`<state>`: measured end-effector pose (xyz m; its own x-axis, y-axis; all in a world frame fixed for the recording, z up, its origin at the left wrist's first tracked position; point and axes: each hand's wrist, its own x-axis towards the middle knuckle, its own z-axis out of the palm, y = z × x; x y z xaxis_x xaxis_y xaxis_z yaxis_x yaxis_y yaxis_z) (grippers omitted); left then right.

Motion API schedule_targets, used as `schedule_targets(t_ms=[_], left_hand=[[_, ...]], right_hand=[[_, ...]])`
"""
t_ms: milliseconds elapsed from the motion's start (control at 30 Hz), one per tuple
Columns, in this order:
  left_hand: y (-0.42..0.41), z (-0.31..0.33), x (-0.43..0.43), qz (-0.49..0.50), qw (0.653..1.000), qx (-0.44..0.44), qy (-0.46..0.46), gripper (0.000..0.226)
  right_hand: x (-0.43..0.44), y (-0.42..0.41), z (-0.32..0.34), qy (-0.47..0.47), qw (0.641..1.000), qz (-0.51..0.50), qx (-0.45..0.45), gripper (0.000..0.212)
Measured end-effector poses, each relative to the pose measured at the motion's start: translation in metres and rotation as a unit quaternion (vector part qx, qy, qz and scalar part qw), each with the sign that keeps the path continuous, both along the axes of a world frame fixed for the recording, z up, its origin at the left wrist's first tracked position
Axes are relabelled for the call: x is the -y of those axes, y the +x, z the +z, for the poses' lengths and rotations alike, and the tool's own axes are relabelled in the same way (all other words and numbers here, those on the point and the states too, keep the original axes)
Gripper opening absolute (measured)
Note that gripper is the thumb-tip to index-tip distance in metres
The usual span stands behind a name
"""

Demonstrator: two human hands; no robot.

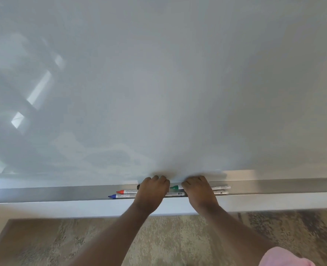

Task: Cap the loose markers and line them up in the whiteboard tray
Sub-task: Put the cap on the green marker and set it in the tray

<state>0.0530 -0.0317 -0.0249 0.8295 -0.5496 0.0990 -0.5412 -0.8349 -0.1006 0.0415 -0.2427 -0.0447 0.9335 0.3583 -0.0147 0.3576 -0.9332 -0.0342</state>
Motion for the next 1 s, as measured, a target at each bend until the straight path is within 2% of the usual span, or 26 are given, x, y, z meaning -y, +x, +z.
schedule_targets(t_ms=[33, 67, 100, 133, 200, 233, 267, 300, 333, 400, 500, 600, 733, 900, 1000], left_hand=[[-0.005, 0.004, 0.001, 0.056, 0.995, -0.006, -0.087, 0.025], [-0.011, 0.006, 0.000, 0.124, 0.973, -0.028, -0.195, 0.021], [-0.018, 0.008, -0.002, 0.200, 0.925, -0.073, -0.316, 0.018], [-0.025, 0.012, -0.005, 0.268, 0.848, -0.129, -0.439, 0.019], [-0.039, 0.020, -0.013, 0.372, 0.646, -0.201, -0.636, 0.023], [-0.044, 0.023, -0.016, 0.402, 0.562, -0.221, -0.688, 0.022], [-0.049, 0.026, -0.019, 0.414, 0.494, -0.243, -0.725, 0.021], [-0.052, 0.030, -0.020, 0.411, 0.445, -0.264, -0.751, 0.020], [-0.055, 0.034, -0.022, 0.403, 0.408, -0.284, -0.768, 0.021], [-0.060, 0.040, -0.023, 0.384, 0.357, -0.310, -0.794, 0.025], [-0.064, 0.048, -0.026, 0.369, 0.325, -0.325, -0.808, 0.026], [-0.065, 0.052, -0.026, 0.360, 0.320, -0.333, -0.810, 0.026], [-0.064, 0.057, -0.027, 0.351, 0.323, -0.334, -0.813, 0.038], [-0.067, 0.054, -0.031, 0.343, 0.343, -0.334, -0.808, 0.037], [-0.071, 0.050, -0.033, 0.342, 0.378, -0.317, -0.800, 0.032]], right_hand=[[0.001, -0.002, 0.002, 0.018, 1.000, -0.006, 0.015, 0.022], [0.003, -0.005, 0.005, 0.041, 0.999, -0.013, 0.030, 0.023], [0.004, -0.010, 0.009, 0.074, 0.996, -0.019, 0.044, 0.022], [0.005, -0.015, 0.013, 0.118, 0.991, -0.024, 0.053, 0.021], [0.004, -0.027, 0.024, 0.219, 0.974, -0.030, 0.043, 0.016], [0.002, -0.033, 0.031, 0.267, 0.963, -0.037, 0.025, 0.014], [-0.001, -0.039, 0.038, 0.303, 0.952, -0.044, 0.003, 0.011], [-0.005, -0.043, 0.044, 0.325, 0.944, -0.048, -0.018, 0.009], [-0.010, -0.046, 0.049, 0.333, 0.941, -0.047, -0.030, 0.008], [-0.019, -0.052, 0.058, 0.347, 0.936, -0.036, -0.037, 0.011], [-0.032, -0.055, 0.073, 0.370, 0.928, -0.012, -0.043, 0.013], [-0.043, -0.057, 0.082, 0.363, 0.931, 0.007, -0.044, 0.013], [-0.051, -0.058, 0.088, 0.354, 0.934, 0.008, -0.043, 0.014], [-0.058, -0.060, 0.092, 0.350, 0.935, -0.003, -0.052, 0.011], [-0.062, -0.061, 0.094, 0.348, 0.936, -0.008, -0.058, 0.011]])
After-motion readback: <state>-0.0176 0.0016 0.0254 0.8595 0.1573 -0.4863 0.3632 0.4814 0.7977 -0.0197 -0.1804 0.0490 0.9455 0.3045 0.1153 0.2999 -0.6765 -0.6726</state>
